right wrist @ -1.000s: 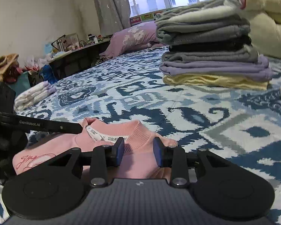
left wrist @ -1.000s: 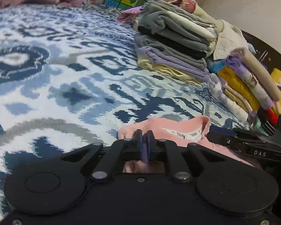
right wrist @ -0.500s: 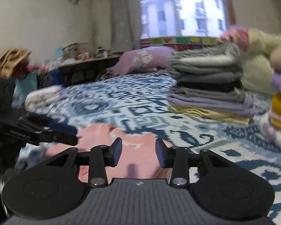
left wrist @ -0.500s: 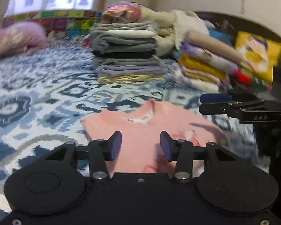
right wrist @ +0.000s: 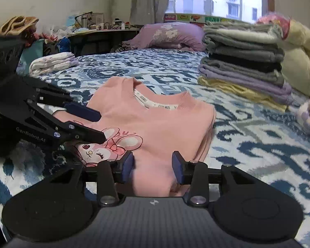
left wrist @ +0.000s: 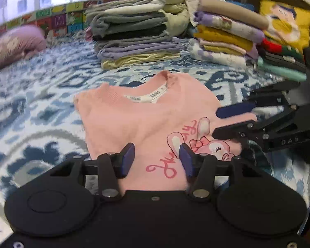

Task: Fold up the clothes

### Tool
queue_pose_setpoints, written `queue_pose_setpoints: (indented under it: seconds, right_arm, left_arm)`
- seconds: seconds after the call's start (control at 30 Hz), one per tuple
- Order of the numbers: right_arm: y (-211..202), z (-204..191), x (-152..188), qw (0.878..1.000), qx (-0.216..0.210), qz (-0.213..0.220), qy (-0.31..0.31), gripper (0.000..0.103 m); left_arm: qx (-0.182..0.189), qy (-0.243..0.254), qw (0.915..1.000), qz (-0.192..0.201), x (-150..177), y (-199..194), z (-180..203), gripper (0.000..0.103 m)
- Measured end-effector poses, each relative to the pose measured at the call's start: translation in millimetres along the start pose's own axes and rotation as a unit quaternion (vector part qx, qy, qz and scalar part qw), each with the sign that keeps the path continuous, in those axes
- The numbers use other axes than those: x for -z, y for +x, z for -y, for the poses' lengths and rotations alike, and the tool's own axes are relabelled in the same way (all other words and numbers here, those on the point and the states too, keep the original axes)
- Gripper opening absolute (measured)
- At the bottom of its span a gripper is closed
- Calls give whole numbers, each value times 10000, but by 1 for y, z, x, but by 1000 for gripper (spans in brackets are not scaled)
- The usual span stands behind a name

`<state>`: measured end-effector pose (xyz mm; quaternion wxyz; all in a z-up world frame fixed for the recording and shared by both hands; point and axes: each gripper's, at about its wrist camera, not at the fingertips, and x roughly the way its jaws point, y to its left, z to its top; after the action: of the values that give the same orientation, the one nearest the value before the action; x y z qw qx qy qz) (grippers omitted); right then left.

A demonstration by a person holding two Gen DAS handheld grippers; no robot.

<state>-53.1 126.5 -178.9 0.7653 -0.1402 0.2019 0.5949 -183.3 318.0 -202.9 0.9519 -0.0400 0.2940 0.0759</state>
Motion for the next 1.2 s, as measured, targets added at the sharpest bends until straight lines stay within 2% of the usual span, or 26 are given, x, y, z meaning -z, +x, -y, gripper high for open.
queue_pose_setpoints:
  seconds: [0.13, 0.2, 0.3, 0.4, 0.5, 0.6, 0.67, 0.8, 0.9, 1.07, 1.13, 1.2]
  right_arm:
    - [7, 0, 5, 9999, 17, -142, 47, 42]
    - [-4, 3, 1, 9998, 0, 114, 152, 44]
    - [-10, 13, -8, 9983, 194, 448, 315, 49]
    - [4, 18, -18, 9981, 343, 498, 149, 52]
    - [26, 26, -27, 9979, 418, 483, -63, 52]
    - [45, 41, -27, 9985, 314, 414, 159, 52]
    - [59, 49, -24, 9990, 249, 223, 281, 52]
    - [66, 52, -20, 9992, 119, 42, 381, 55]
    - [71, 56, -19, 9987, 45, -77, 505, 57]
    - [73, 55, -18, 9983, 7, -159, 557, 58]
    - [68, 54, -18, 9984, 68, -56, 551, 58]
    - [57, 55, -18, 9973, 194, 124, 698, 59]
  left_arm:
    - [147, -141, 9998, 45, -1, -7, -2, 49]
    - [70, -108, 9996, 266, -9, -19, -2, 49]
    - [-337, -81, 9968, 716, -20, -29, -7, 49]
    - [-469, -142, 9946, 912, -30, -18, -19, 49]
    - [-519, -138, 9949, 859, -35, 3, -31, 49]
    - [-448, -78, 9966, 686, -33, 19, -36, 49]
    - [-424, -121, 9979, 474, -31, 28, -39, 49]
    - [-271, -337, 9986, 299, -30, 31, -45, 49]
    - [-232, -310, 9991, 186, -31, 36, -44, 49]
    - [-230, -376, 9989, 154, -29, 38, -44, 49]
    - [-242, -359, 9988, 235, -29, 33, -43, 50]
    - [-278, -652, 9965, 435, -31, 21, -50, 51]
